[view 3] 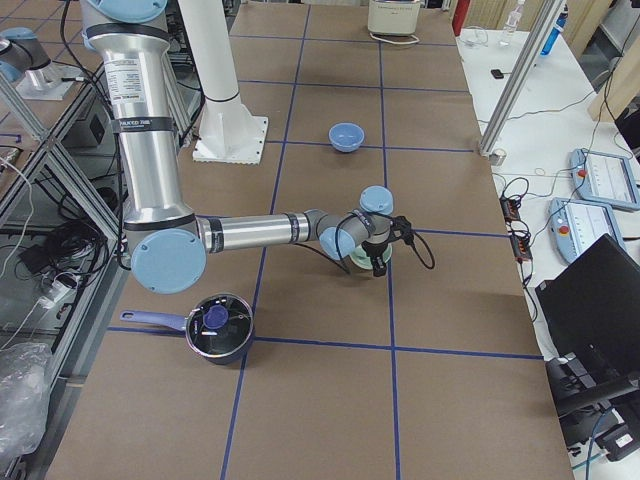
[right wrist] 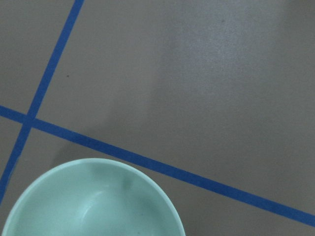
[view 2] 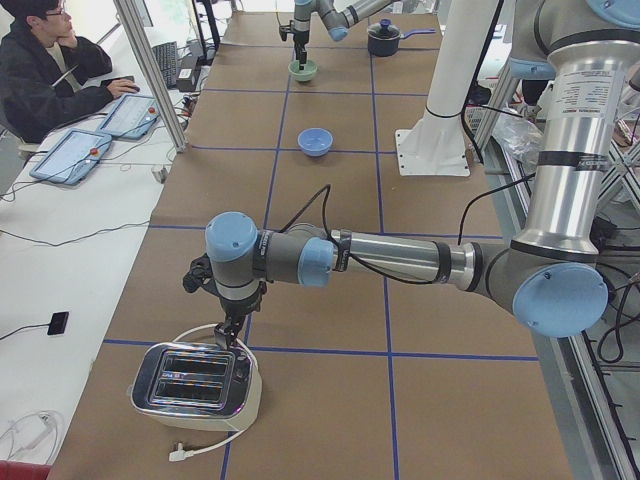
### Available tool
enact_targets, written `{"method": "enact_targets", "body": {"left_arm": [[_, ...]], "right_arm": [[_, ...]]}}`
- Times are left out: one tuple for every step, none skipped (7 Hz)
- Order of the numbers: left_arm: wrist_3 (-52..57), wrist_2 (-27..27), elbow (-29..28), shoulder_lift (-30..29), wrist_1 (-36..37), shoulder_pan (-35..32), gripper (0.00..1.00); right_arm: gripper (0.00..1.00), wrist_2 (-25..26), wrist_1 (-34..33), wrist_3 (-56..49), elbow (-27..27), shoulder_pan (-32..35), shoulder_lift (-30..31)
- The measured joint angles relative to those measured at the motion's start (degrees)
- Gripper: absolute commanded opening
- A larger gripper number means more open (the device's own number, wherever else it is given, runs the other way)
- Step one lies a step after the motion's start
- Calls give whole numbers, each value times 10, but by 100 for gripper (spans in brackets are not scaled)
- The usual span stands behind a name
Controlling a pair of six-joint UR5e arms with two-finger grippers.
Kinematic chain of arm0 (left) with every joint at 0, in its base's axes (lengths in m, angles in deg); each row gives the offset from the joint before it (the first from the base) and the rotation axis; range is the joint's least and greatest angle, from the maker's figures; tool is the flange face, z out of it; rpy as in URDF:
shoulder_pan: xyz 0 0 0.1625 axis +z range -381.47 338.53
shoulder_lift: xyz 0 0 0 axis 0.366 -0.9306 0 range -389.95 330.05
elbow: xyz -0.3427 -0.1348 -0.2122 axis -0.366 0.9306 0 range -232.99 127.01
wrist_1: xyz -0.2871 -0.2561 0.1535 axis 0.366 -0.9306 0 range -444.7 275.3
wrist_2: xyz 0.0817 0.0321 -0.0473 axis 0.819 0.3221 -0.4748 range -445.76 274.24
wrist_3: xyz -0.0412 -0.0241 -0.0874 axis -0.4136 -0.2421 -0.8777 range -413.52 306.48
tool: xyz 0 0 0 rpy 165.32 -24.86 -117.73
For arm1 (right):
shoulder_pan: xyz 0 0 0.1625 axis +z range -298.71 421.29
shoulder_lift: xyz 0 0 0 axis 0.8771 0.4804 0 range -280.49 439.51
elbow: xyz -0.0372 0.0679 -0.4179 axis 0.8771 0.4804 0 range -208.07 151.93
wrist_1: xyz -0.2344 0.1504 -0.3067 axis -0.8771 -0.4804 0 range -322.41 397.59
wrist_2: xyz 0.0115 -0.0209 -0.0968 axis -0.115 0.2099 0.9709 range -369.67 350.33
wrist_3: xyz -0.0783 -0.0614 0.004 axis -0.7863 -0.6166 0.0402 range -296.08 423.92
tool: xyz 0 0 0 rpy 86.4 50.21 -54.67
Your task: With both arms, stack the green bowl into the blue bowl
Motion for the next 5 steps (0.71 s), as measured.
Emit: {"method": "enact_targets", "body": {"left_arm": [[-1,0,1,1,0,0,100],[-2,-1,1,2,0,0,100],[-2,-1,1,3,0,0,100],[-2,-1,1,4,0,0,100],[-3,-1,2,6,-1,0,100]], "right_arm": [[0,-29,0,-1,-2,12,2],[0,-67,0,-1,-3,34,3],[0,-98,-1,1,-5,54,1],[0,-114,-3,7,-13,64,-4],[0,-119,-6,30,-24,68,-15]]}}
